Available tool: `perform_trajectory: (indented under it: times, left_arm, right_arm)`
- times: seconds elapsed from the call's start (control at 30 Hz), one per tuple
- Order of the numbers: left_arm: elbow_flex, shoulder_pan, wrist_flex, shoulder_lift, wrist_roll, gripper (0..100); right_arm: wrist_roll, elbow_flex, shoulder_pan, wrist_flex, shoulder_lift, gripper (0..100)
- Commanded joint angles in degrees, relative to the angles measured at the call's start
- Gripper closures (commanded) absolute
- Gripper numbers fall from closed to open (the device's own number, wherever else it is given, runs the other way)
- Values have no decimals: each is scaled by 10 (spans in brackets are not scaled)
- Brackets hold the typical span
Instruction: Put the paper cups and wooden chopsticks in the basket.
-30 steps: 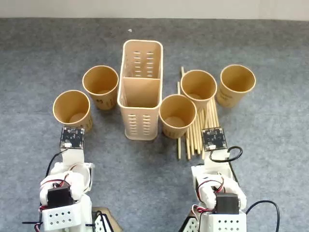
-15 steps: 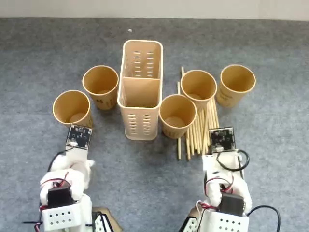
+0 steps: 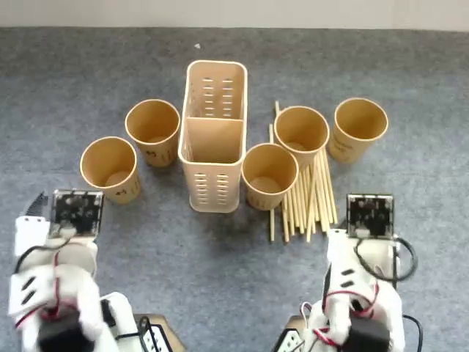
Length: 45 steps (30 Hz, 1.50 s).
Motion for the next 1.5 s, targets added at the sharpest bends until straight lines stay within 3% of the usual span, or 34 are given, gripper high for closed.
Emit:
perform_trajectory:
  times: [0.0,0.13,0.37,0.5,0.97,1.47]
  left_arm:
    - [-218,4,46,140,8,828]
    - [-428,17,109,363,18,828]
    - [-789,38,280,733,69,828]
    - [-909,35,316,885,116,828]
    - [-839,65,315,1018,142,828]
    - [-815,67,315,1080,122,748]
  right_arm:
    - [-14,-52,3,7,98,882]
    - [-50,-82,1,-30,221,882]
    - [-93,-326,2,-35,493,882]
    - [-98,-427,12,-7,627,882]
    - [-113,-753,12,37,983,879]
    - [-118,-1025,-6,87,1208,878]
